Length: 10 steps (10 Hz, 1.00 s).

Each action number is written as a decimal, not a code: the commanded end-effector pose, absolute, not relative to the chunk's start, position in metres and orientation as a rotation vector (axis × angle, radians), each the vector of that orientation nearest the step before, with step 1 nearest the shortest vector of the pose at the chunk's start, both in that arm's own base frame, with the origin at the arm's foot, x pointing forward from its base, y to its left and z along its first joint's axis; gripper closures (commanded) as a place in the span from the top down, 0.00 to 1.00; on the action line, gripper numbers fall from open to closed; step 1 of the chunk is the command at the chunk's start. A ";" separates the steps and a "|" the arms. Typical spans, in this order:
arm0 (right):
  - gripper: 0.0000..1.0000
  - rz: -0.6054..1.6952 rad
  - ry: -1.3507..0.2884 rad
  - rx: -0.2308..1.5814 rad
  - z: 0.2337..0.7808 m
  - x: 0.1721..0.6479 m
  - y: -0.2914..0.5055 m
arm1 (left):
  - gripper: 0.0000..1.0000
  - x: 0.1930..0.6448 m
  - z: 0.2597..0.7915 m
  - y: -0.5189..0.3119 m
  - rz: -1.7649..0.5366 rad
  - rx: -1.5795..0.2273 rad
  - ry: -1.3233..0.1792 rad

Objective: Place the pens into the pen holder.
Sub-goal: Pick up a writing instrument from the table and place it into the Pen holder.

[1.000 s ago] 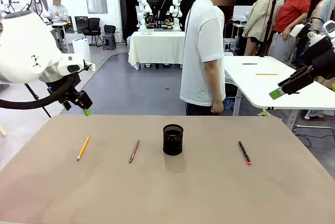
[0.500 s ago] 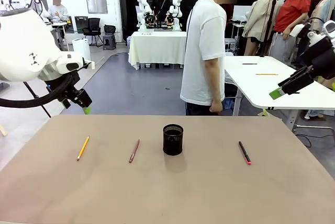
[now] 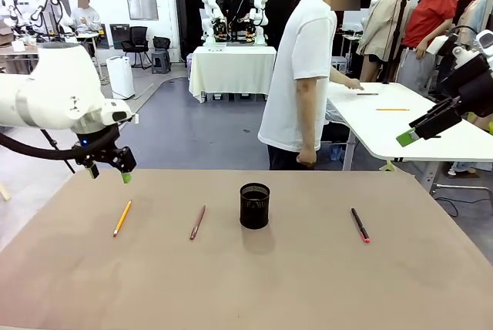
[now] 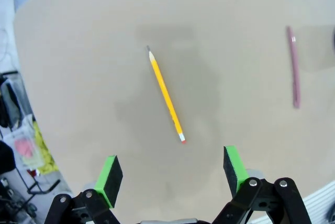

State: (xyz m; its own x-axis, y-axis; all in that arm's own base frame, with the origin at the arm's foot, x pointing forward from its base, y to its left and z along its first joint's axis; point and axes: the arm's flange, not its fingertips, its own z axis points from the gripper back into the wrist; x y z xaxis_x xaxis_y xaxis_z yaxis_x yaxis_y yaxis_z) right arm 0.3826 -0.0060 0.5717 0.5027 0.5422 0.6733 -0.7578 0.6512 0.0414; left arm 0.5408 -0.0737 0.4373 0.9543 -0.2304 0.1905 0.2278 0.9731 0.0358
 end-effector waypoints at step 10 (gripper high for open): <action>1.00 0.811 -0.689 0.379 0.572 0.384 -0.006 | 1.00 0.610 0.323 -0.077 -0.079 0.007 0.013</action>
